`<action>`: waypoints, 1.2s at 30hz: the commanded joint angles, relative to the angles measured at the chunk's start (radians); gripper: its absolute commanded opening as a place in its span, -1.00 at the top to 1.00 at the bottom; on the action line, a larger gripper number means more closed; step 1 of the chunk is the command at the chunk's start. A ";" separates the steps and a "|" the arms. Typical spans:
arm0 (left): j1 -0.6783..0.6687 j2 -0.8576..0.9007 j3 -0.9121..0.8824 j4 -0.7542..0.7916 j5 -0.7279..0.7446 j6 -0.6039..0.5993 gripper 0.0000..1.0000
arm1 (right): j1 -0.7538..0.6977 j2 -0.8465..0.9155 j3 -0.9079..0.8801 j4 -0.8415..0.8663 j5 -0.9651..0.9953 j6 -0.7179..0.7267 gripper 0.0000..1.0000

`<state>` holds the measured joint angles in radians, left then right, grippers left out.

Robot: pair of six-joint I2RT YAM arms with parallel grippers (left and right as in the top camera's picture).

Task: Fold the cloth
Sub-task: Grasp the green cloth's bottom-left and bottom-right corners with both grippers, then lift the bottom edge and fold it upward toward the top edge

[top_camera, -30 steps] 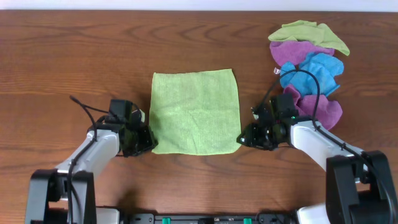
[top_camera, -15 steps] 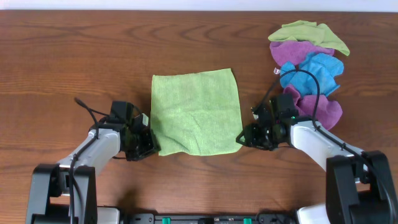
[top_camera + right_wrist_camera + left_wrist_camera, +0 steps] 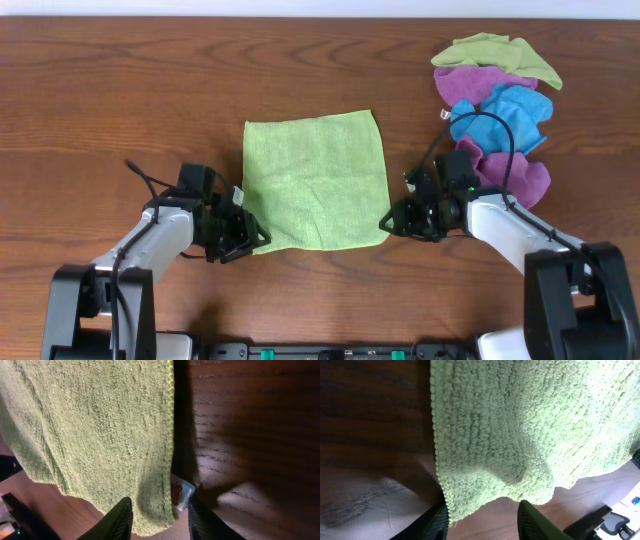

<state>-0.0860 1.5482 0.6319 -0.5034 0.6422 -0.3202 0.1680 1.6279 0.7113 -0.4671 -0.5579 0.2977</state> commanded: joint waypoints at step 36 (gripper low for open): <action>-0.026 -0.079 0.093 -0.194 -0.361 0.010 0.89 | 0.000 0.011 -0.005 -0.037 -0.037 -0.015 0.45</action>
<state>-0.1108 1.4891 0.7074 -0.6872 0.3202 -0.3164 0.1680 1.6279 0.7113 -0.4957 -0.5777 0.2951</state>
